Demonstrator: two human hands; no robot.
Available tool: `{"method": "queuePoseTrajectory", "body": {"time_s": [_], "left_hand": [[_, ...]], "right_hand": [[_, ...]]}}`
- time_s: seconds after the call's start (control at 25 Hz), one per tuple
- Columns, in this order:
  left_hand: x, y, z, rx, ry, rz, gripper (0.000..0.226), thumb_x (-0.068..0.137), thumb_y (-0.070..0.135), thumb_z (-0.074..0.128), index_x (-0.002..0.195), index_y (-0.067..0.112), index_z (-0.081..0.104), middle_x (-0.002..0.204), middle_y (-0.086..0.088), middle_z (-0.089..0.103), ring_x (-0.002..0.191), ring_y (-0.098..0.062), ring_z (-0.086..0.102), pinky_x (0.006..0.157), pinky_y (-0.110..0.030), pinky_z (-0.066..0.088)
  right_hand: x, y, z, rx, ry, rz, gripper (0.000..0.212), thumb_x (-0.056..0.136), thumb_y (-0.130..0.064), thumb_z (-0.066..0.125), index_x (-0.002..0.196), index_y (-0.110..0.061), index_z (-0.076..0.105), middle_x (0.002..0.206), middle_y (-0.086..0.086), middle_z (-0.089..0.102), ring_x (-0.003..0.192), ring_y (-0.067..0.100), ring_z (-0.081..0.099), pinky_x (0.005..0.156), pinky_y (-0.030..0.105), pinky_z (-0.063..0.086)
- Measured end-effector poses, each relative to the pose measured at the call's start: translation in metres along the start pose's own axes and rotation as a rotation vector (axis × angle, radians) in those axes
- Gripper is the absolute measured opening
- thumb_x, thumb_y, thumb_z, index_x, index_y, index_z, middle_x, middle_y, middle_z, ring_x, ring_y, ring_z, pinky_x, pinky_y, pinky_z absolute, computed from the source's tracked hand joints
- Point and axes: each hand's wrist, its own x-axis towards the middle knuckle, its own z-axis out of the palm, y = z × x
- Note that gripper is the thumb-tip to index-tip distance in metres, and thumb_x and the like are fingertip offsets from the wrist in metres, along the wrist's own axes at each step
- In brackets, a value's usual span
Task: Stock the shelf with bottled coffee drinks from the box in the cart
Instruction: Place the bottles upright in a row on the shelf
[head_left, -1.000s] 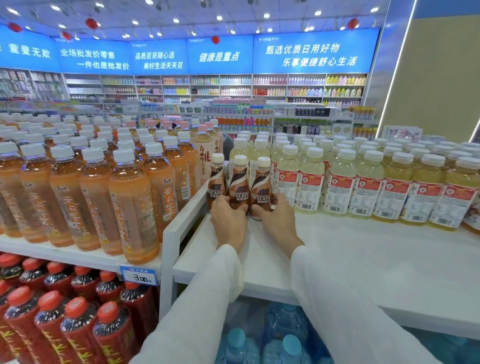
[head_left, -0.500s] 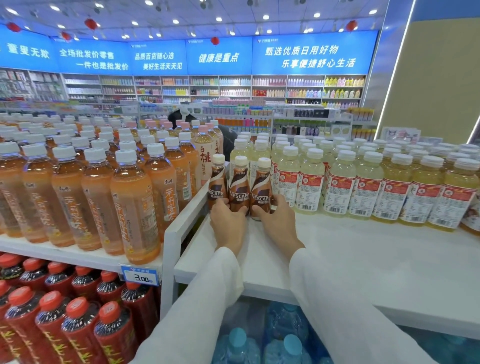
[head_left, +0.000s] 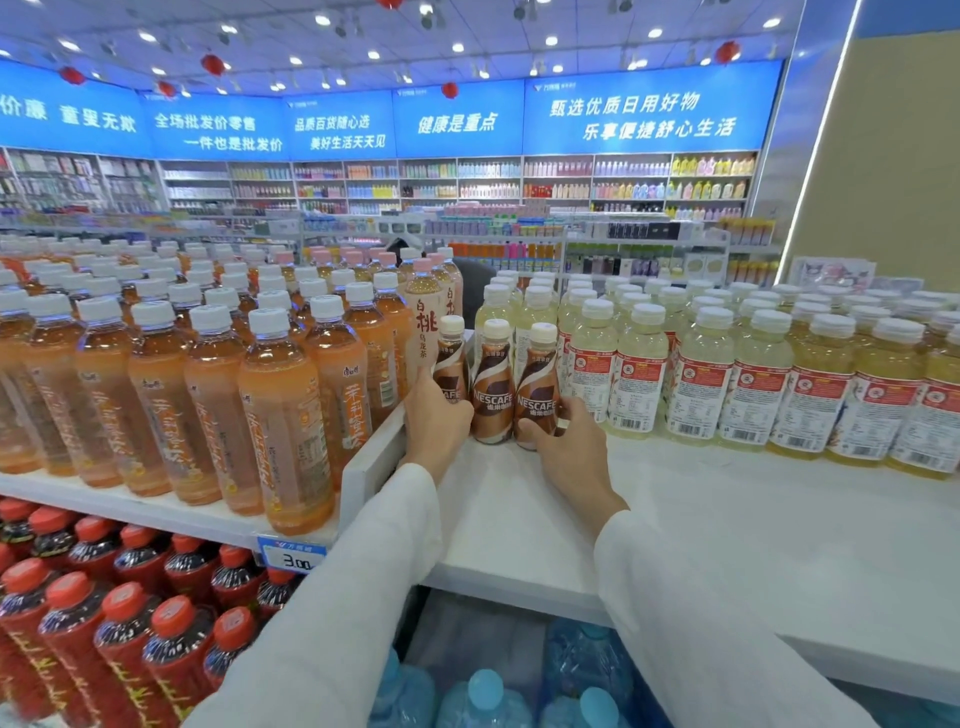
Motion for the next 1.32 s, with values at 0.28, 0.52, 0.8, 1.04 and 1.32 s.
{"method": "queuePoseTrajectory", "body": {"time_s": [0.28, 0.52, 0.8, 1.04, 1.32], "left_hand": [[-0.002, -0.014, 0.007, -0.007, 0.067, 0.094, 0.055, 0.087, 0.0, 0.067, 0.139, 0.013, 0.055, 0.136, -0.009, 0.061, 0.131, -0.03, 0.053, 0.112, -0.052, 0.043], [-0.005, -0.024, 0.014, 0.002, 0.098, 0.067, 0.065, 0.089, 0.005, 0.071, 0.147, 0.018, 0.045, 0.143, -0.006, 0.052, 0.139, -0.026, 0.043, 0.118, -0.05, 0.036], [-0.007, -0.027, 0.014, 0.015, 0.094, 0.093, 0.064, 0.091, 0.007, 0.068, 0.149, 0.018, 0.044, 0.142, -0.005, 0.055, 0.137, -0.025, 0.046, 0.118, -0.046, 0.037], [-0.031, -0.029, -0.001, 0.023, 0.089, 0.086, 0.059, 0.098, 0.026, 0.064, 0.153, 0.022, 0.041, 0.154, 0.0, 0.049, 0.145, -0.023, 0.042, 0.12, -0.049, 0.036], [-0.121, -0.026, -0.058, 0.061, 0.045, 0.085, 0.05, 0.101, 0.03, 0.059, 0.15, 0.024, 0.049, 0.148, 0.005, 0.055, 0.133, -0.015, 0.051, 0.109, -0.032, 0.041]], "right_hand": [[0.001, 0.002, 0.0, 0.002, -0.002, -0.014, 0.059, 0.085, -0.031, 0.08, 0.136, -0.017, 0.054, 0.129, 0.0, 0.064, 0.115, 0.021, 0.063, 0.104, 0.043, 0.05], [0.0, 0.001, 0.0, -0.018, 0.004, -0.015, 0.053, 0.085, -0.032, 0.08, 0.131, -0.02, 0.055, 0.121, -0.005, 0.064, 0.112, 0.019, 0.063, 0.101, 0.04, 0.051], [-0.001, -0.001, 0.001, 0.011, 0.003, 0.016, 0.057, 0.085, -0.03, 0.081, 0.134, -0.019, 0.054, 0.125, -0.003, 0.063, 0.117, 0.022, 0.062, 0.103, 0.04, 0.049], [-0.023, -0.011, -0.023, -0.05, -0.092, 0.081, 0.08, 0.089, -0.034, 0.076, 0.155, -0.014, 0.034, 0.15, 0.008, 0.049, 0.135, 0.027, 0.049, 0.112, 0.046, 0.042], [-0.112, -0.013, -0.099, -0.18, -0.155, -0.014, 0.053, 0.099, -0.045, 0.059, 0.147, -0.025, 0.047, 0.151, -0.006, 0.049, 0.135, 0.017, 0.048, 0.116, 0.041, 0.038]]}}
